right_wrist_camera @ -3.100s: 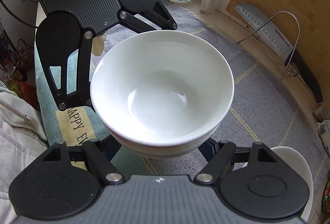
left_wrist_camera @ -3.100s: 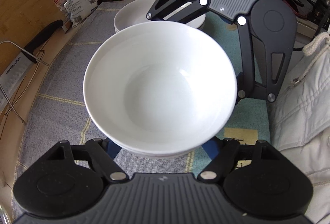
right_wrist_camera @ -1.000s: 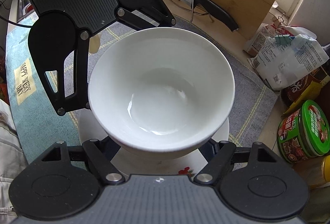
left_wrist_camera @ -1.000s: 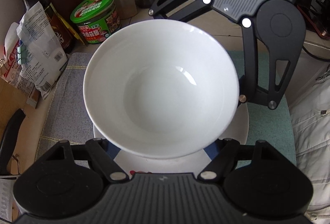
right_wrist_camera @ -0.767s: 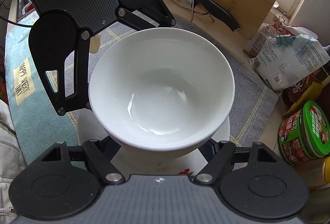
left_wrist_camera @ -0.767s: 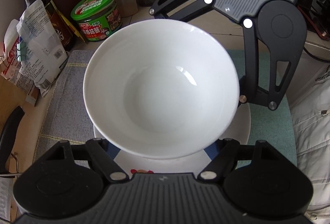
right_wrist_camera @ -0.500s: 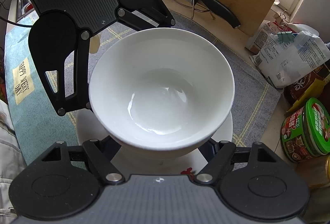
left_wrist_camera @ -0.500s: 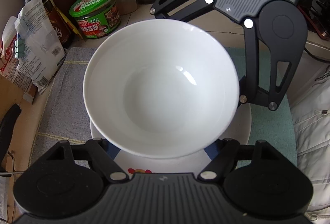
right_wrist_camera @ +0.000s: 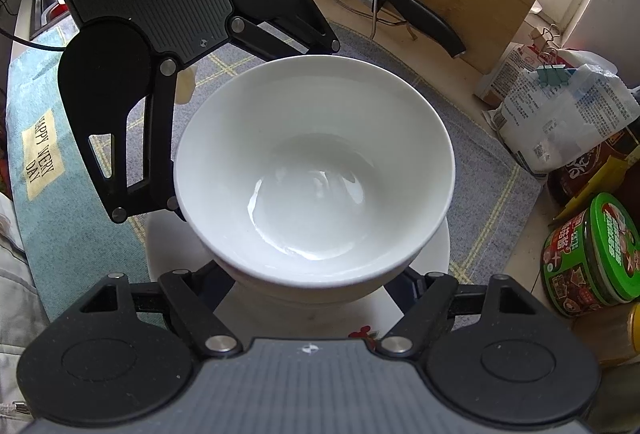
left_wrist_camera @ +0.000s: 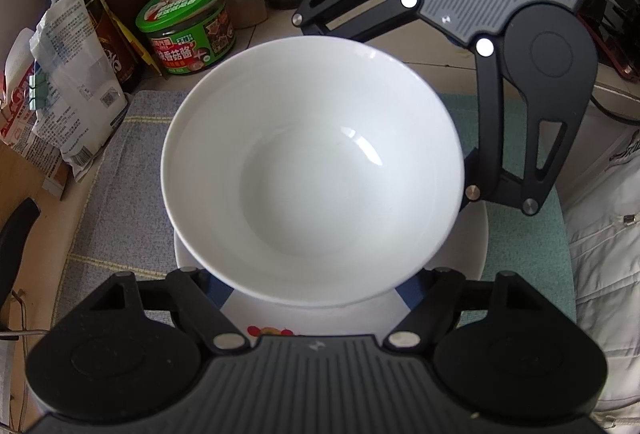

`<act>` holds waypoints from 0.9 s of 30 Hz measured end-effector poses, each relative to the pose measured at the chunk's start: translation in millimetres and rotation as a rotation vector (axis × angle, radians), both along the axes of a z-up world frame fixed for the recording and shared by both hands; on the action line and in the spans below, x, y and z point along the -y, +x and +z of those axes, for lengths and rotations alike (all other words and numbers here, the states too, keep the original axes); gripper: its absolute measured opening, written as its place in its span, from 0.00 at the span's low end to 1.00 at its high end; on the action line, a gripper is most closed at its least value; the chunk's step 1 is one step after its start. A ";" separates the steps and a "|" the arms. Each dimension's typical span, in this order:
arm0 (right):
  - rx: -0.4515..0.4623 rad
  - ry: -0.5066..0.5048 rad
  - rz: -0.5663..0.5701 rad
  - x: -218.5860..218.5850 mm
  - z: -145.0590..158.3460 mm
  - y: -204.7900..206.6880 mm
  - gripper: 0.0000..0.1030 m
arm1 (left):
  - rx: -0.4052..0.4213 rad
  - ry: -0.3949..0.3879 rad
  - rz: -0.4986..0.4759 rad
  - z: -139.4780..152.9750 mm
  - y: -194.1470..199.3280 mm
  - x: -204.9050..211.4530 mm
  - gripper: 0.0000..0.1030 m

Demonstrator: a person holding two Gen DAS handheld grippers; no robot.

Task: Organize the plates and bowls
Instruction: 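Lower the bowl stack onto the flower dish and open both grippers, then pull both grippers back from the stacked dishes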

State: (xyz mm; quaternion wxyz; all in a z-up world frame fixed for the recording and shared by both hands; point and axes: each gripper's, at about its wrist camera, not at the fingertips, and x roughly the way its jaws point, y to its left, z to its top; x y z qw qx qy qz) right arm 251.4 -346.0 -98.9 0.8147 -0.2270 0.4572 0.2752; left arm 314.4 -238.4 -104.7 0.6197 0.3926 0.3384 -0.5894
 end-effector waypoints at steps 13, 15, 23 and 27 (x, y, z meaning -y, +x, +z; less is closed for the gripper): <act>0.095 -0.031 0.001 -1.1 8.6 -9.1 1.00 | 0.080 -0.084 0.066 11.5 -12.9 -21.5 0.95; 0.095 -0.017 0.002 0.1 10.7 -14.3 1.00 | 0.076 -0.101 0.117 13.9 -13.9 -30.7 0.95; 0.148 -0.019 -0.064 5.4 9.4 -30.7 1.00 | 0.094 -0.234 0.458 28.6 -33.6 -67.5 0.96; 0.141 -0.008 -0.123 7.2 9.8 -35.6 1.00 | 0.100 -0.312 0.657 36.9 -50.9 -78.9 0.97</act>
